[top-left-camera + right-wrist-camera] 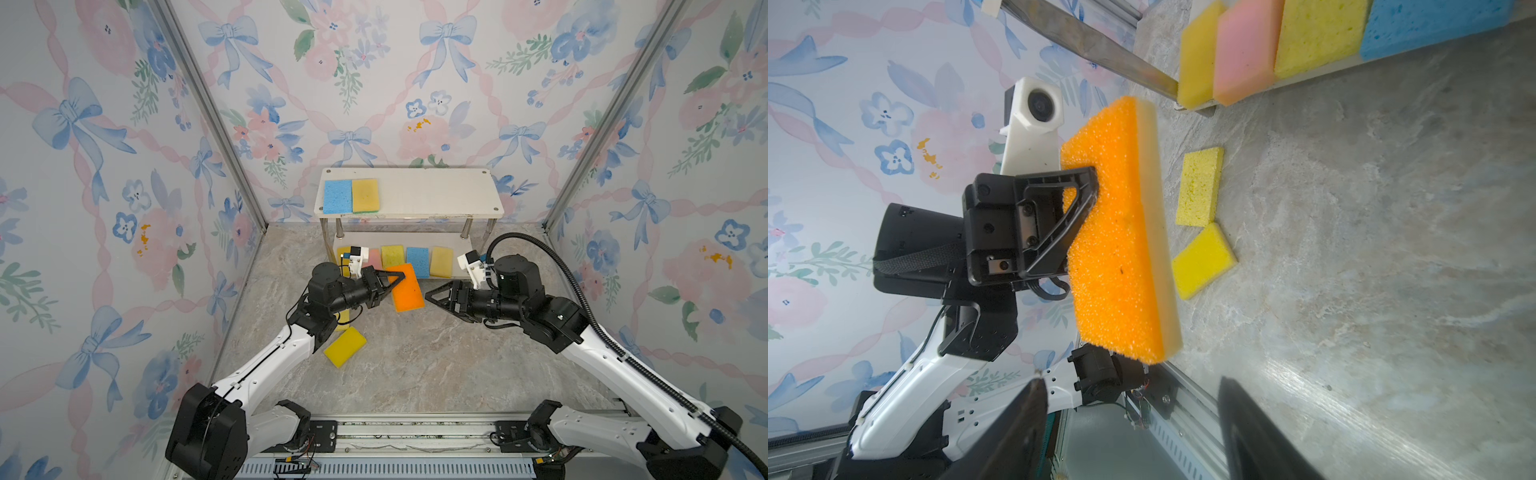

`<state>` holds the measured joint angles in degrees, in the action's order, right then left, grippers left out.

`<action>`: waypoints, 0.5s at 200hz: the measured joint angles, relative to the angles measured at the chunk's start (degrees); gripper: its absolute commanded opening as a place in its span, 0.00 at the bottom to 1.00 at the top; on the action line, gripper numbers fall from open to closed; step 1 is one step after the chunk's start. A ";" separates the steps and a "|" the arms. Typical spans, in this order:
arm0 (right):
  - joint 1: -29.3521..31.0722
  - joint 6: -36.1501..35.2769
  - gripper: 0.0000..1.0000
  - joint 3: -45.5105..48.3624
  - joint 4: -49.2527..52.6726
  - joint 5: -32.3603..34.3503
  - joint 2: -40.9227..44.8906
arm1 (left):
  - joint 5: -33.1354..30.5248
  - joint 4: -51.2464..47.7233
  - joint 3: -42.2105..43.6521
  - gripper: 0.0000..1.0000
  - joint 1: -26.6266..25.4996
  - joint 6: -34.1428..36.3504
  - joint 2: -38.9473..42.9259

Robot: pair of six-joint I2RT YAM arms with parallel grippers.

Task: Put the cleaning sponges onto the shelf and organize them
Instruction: 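Close the right gripper on the orange sponge held by the left gripper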

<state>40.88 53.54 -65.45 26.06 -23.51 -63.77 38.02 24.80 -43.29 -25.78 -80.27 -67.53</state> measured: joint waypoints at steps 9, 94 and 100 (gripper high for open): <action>0.55 0.35 0.63 0.00 -0.26 0.07 -0.87 | -0.11 0.00 0.00 0.07 0.00 0.00 -0.09; 2.05 0.85 0.46 0.00 -3.91 -0.07 -5.01 | -0.79 0.00 0.02 0.06 0.00 -1.03 0.33; 2.05 1.03 0.44 0.00 -4.09 -0.07 -5.01 | -0.83 0.02 0.02 0.06 0.00 -1.03 0.48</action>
<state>42.94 54.57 -65.45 21.98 -23.57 -68.77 37.19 24.82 -43.27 -25.78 -81.30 -67.05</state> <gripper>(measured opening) 0.475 0.069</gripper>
